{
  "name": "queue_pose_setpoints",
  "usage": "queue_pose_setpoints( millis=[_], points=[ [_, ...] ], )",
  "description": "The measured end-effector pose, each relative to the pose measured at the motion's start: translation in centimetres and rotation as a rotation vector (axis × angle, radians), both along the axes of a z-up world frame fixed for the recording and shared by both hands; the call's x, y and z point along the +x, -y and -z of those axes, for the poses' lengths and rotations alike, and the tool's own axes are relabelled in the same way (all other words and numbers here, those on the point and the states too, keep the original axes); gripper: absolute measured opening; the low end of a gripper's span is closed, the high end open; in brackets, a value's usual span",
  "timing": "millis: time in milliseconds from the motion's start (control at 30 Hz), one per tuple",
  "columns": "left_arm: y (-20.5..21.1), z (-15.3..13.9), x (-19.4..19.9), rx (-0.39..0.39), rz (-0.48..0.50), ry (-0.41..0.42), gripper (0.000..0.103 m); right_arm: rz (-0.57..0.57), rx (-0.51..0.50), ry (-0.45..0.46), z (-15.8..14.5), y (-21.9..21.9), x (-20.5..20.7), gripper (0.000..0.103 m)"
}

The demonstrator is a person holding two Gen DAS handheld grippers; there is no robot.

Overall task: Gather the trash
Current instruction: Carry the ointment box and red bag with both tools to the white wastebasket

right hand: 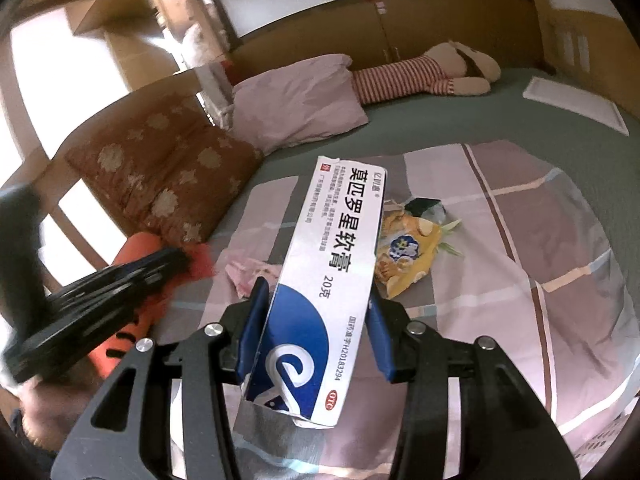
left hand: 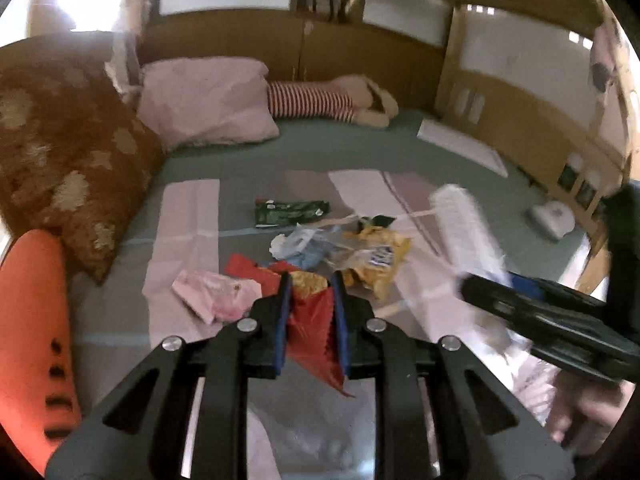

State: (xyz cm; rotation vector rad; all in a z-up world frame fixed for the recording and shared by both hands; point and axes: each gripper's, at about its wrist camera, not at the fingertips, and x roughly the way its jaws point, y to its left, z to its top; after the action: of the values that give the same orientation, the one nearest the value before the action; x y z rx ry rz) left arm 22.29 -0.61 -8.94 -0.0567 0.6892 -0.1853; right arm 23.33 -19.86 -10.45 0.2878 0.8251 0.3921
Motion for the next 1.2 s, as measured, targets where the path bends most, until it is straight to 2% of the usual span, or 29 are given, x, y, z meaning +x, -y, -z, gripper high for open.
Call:
queue_pose_setpoints(
  millis=[133, 267, 333, 467, 1200],
  points=[
    [-0.8, 1.0, -3.8, 0.003, -0.094, 0.005, 0.020, -0.042, -0.083, 0.020, -0.1, -2.1, -1.8, 0.047],
    [-1.1, 2.8, -3.6, -0.001, -0.089, -0.048, 0.020, -0.057, -0.124, 0.044, -0.1, -2.8, -3.6, 0.047],
    [-1.1, 3.3, -3.3, 0.015, -0.098, -0.058, 0.020, -0.059, -0.129, 0.044, 0.1, -3.0, -3.8, 0.047],
    [-1.3, 4.0, -3.3, -0.008, -0.099, -0.084, 0.021, -0.069, -0.136, 0.036, 0.6, -3.3, -3.4, 0.047],
    [-1.3, 4.0, -3.1, -0.004, -0.106, -0.074, 0.022, -0.076, -0.151, 0.022, 1.2, -3.7, -3.3, 0.047]
  ],
)
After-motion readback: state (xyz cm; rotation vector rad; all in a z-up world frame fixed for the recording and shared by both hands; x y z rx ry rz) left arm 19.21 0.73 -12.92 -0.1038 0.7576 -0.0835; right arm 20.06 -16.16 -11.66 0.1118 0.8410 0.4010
